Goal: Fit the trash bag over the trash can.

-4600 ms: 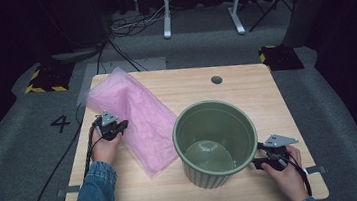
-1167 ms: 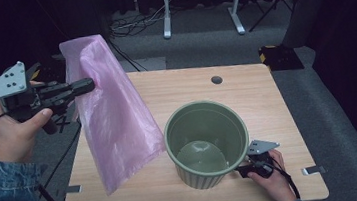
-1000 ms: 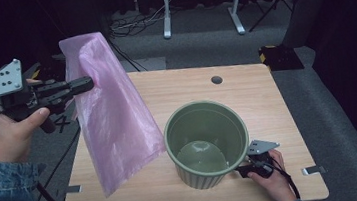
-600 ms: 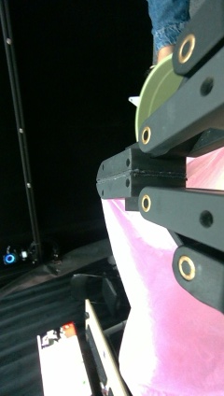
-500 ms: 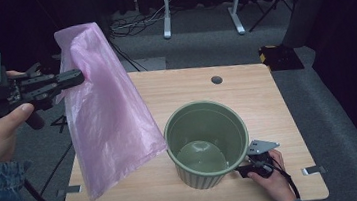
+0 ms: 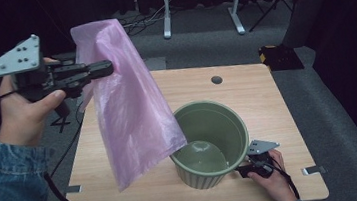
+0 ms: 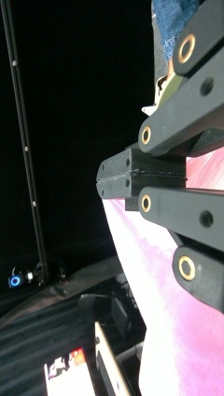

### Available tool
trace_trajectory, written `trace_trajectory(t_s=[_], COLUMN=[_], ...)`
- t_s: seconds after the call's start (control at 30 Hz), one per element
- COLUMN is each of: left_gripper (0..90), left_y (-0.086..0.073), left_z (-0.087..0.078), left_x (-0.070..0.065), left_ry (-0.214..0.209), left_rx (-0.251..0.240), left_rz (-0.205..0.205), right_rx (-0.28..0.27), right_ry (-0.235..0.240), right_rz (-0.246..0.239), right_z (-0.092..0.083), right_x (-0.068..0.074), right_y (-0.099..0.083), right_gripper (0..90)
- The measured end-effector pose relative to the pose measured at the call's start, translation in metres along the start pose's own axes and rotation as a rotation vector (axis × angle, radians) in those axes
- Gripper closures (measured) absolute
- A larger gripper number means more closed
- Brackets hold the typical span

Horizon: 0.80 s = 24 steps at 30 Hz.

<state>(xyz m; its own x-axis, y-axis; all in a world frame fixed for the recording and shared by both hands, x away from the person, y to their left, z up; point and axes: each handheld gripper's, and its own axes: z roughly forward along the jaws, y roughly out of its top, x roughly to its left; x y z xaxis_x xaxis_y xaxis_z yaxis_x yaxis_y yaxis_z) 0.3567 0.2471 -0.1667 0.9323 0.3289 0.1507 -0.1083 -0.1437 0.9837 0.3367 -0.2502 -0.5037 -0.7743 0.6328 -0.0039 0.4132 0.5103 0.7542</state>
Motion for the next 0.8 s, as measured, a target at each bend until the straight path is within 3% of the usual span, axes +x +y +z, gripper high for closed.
trace_trajectory(t_s=[0.5,0.8], left_gripper=[89.9,89.9], left_y=[-0.002,-0.014], left_z=[0.074,0.108], left_x=[0.01,0.011], left_ry=[-0.08,-0.095], left_rx=[0.018,0.028], left_rz=[0.019,0.018], right_rx=[-0.001,0.001], right_ry=[0.0,0.005], right_rz=[0.002,-0.005], right_z=[0.0,-0.001], right_x=[0.0,-0.001], right_y=[0.0,0.0], right_gripper=[33.9,33.8])
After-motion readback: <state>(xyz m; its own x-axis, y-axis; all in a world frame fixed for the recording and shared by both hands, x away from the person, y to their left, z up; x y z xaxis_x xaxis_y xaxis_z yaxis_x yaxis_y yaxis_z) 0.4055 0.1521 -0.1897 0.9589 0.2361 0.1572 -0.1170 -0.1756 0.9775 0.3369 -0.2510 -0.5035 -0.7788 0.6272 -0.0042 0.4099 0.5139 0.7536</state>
